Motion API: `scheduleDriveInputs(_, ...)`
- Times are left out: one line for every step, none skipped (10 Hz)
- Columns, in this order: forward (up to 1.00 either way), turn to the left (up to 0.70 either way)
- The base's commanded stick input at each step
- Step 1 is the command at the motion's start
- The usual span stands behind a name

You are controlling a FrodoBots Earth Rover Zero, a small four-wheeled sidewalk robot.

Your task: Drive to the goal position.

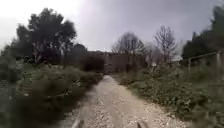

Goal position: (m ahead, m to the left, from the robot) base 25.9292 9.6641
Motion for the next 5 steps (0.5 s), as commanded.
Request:
scheduleDriveInputs(1.00,0.00)
scheduleDriveInputs(1.00,0.00)
scheduleDriveInputs(1.00,0.00)
scheduleDriveInputs(1.00,0.00)
scheduleDriveInputs(1.00,0.00)
